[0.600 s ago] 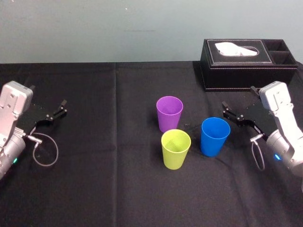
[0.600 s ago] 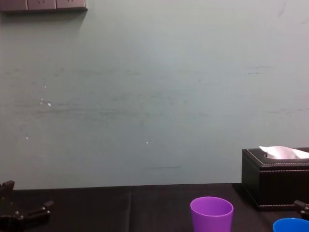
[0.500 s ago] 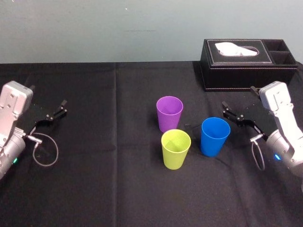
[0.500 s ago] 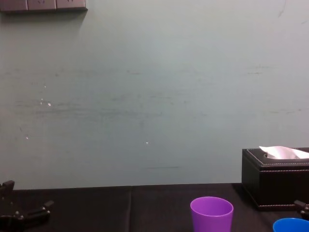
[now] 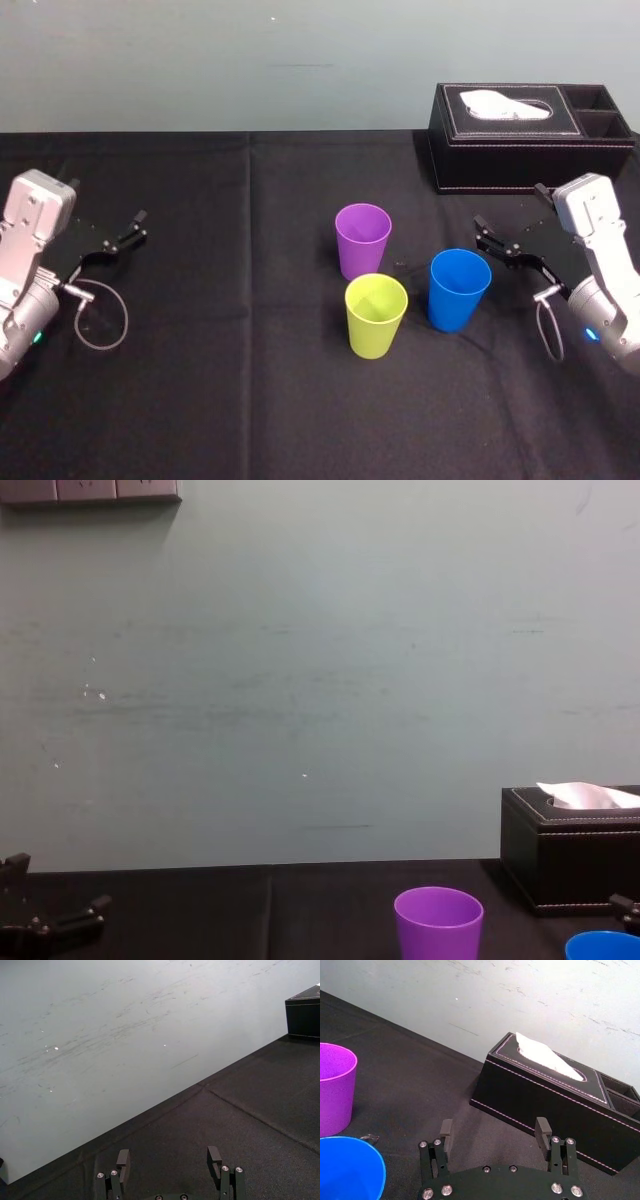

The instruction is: Stack the three plastic cups sequentially using one hand.

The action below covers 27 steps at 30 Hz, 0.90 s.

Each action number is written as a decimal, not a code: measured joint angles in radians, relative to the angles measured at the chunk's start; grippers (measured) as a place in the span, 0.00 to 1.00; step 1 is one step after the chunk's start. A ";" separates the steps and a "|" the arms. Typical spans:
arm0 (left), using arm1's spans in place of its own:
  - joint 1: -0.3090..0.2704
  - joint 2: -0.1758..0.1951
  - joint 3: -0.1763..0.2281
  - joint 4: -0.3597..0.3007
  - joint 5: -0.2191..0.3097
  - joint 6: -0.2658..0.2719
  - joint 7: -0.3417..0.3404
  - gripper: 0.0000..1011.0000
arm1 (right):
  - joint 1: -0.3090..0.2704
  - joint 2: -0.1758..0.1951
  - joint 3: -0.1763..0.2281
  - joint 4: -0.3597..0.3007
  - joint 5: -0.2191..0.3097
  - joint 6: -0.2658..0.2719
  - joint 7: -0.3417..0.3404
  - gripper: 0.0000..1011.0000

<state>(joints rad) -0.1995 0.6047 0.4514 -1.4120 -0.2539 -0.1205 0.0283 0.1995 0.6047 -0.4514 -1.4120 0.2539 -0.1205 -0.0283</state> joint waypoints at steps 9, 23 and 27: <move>0.000 0.000 0.000 0.000 0.000 0.000 0.000 1.00 | 0.000 0.000 0.000 0.000 0.000 0.000 0.000 0.99; 0.000 0.000 0.000 0.000 0.000 0.000 0.000 1.00 | 0.000 0.000 0.000 0.000 0.000 0.000 0.000 0.99; 0.000 0.000 0.000 0.000 0.000 0.000 0.000 1.00 | 0.000 0.000 0.000 0.000 0.000 0.000 0.000 0.99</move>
<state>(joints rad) -0.1995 0.6046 0.4513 -1.4120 -0.2539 -0.1205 0.0283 0.1995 0.6047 -0.4514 -1.4120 0.2539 -0.1205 -0.0283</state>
